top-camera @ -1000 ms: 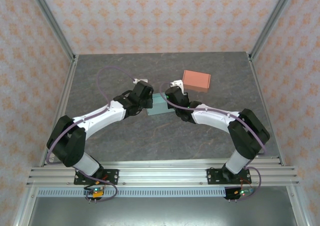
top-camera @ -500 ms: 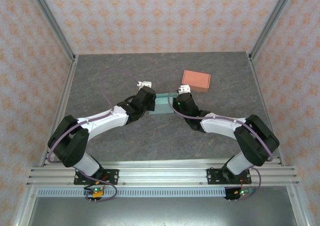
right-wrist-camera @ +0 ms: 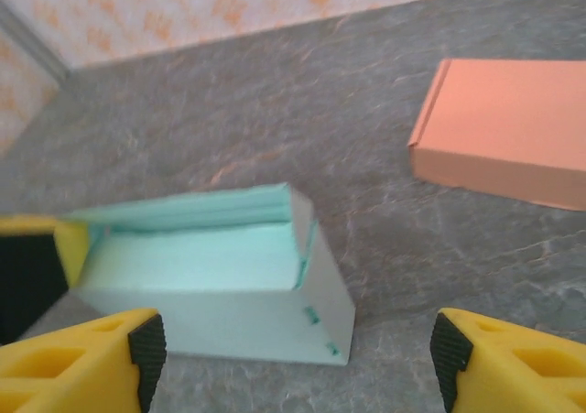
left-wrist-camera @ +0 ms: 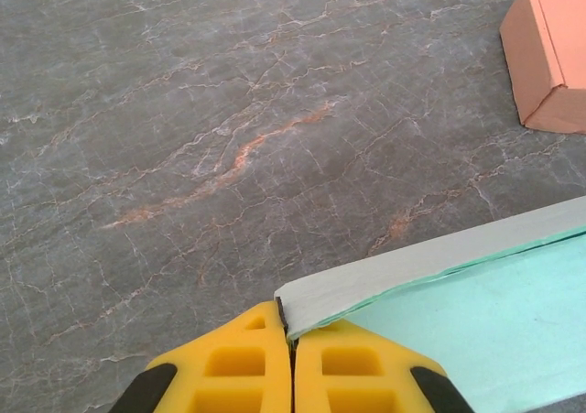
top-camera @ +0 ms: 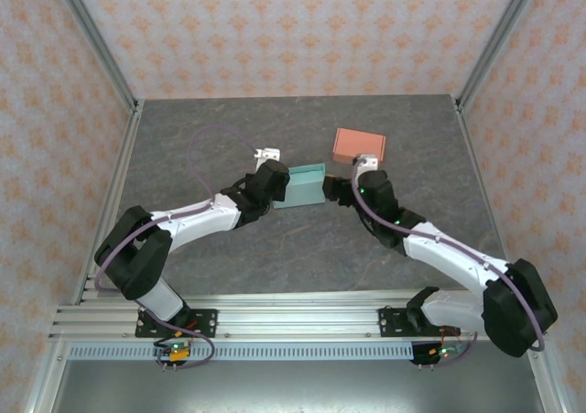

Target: Fold the paper box

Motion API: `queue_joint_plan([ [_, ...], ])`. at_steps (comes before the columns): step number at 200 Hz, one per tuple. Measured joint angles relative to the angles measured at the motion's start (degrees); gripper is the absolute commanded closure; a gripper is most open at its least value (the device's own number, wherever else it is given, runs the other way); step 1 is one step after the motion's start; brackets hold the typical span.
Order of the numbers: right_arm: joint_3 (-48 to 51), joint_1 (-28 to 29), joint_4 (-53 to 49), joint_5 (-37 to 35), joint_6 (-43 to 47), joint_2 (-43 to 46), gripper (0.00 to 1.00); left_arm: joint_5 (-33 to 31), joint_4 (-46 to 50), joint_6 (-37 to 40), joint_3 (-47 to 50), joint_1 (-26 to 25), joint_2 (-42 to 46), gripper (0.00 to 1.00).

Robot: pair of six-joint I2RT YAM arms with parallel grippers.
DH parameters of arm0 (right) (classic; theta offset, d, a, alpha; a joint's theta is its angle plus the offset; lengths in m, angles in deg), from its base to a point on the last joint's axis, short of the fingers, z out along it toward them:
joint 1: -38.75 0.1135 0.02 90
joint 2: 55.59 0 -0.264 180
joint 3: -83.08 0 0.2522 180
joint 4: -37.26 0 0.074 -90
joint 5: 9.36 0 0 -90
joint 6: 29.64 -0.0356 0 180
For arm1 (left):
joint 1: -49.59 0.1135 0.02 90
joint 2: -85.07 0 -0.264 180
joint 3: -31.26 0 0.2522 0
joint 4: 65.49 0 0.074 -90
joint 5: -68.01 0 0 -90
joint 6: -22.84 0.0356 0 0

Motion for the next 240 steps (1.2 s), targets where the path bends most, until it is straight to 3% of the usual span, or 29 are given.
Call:
queue_joint_plan([
  [44, -16.9, -8.9, -11.5, 9.2, -18.3, -12.2, 0.22, -0.9, -2.6, 1.6, 1.3, -0.3, 0.0, 0.93],
  [66, -24.9, -10.6, -16.7, 13.9, -31.4, -18.8, 0.11, -0.9, -4.0, 2.6, 1.9, -0.3, 0.0, 0.93],
  [88, -27.2, -9.9, -19.3, 17.1, -46.5, -22.4, 0.11, -0.9, -4.9, 3.2, 2.4, -0.3, 0.0, 0.92],
  [118, -25.2, -4.7, -20.0, 17.7, -65.4, -23.8, 0.10, -1.0, -5.7, 3.3, 2.6, -0.3, -0.1, 0.92],
  [136, -23.5, -1.5, -18.6, 17.2, -73.1, -24.1, 0.16, -1.0, -5.8, 3.7, 2.7, -0.3, -0.1, 0.92],
  [162, -22.0, -0.8, -14.6, 15.5, -78.9, -25.9, 0.42, -1.0, -6.6, 4.1, 3.1, -0.3, -0.1, 0.90],
  [183, -20.4, -1.0, -11.8, 14.1, -81.1, -26.1, 0.52, -0.7, -8.0, 4.5, 4.5, -0.5, 0.0, 0.79],
  [209, -19.8, -1.0, -10.0, 11.6, -81.0, -26.1, 0.55, 1.8, -8.1, 6.1, 6.9, -0.7, 3.2, 0.39],
  [240, -17.9, -0.9, -6.6, 9.5, -80.4, -26.0, 0.57, 6.6, -6.2, 5.1, 8.4, -0.7, 11.8, 0.10],
])
